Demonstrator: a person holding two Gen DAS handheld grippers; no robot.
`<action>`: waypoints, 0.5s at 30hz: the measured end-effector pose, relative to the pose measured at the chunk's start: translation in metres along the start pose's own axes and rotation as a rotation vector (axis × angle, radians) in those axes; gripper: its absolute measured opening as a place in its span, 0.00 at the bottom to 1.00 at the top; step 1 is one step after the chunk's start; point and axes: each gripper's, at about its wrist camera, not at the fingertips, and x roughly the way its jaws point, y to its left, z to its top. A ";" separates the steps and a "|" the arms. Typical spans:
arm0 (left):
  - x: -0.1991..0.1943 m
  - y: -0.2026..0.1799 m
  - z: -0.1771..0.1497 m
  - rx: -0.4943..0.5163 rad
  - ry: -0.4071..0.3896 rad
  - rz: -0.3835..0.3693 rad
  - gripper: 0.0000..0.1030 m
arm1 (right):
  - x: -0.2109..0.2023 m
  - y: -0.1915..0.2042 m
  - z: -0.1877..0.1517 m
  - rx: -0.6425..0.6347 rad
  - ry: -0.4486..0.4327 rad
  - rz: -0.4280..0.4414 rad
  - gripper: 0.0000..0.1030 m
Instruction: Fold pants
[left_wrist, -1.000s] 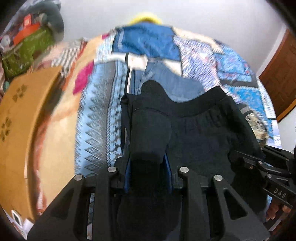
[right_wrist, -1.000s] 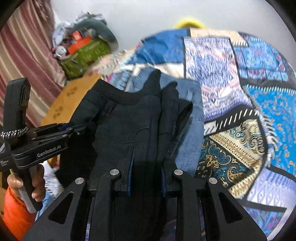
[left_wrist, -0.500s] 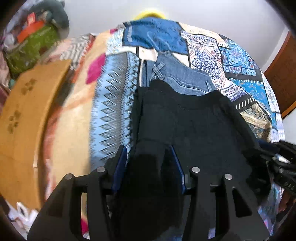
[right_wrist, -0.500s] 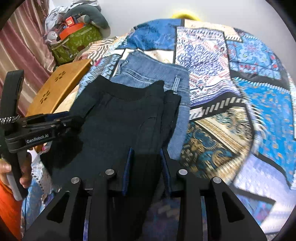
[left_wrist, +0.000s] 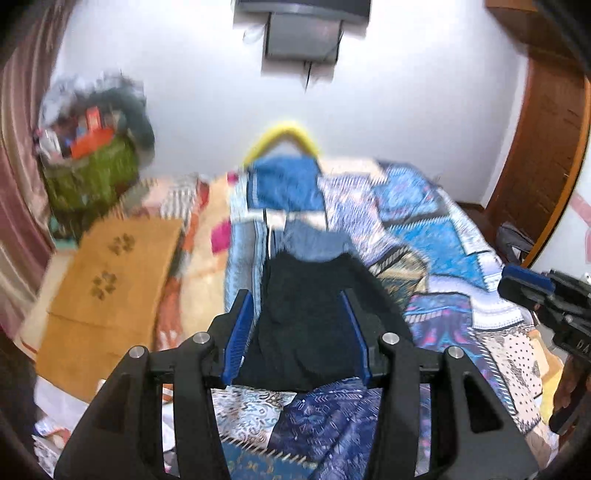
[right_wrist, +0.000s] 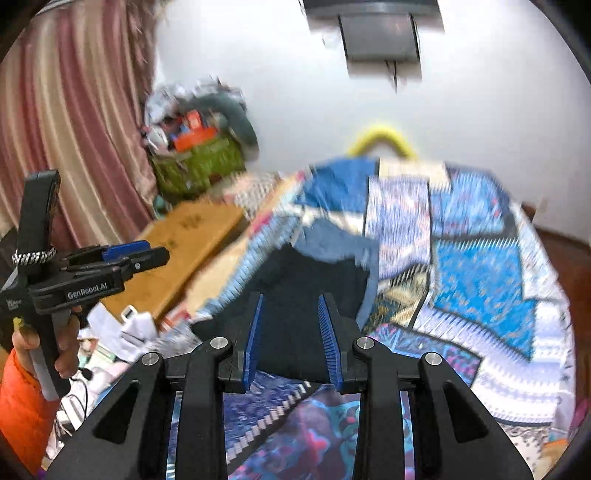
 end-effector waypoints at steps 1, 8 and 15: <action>-0.015 -0.003 -0.001 0.007 -0.025 0.005 0.46 | -0.014 0.007 0.002 -0.008 -0.032 0.001 0.27; -0.137 -0.034 -0.015 0.069 -0.234 0.012 0.46 | -0.115 0.059 -0.004 -0.087 -0.260 -0.035 0.27; -0.232 -0.057 -0.046 0.080 -0.401 -0.002 0.48 | -0.171 0.092 -0.030 -0.084 -0.384 -0.030 0.27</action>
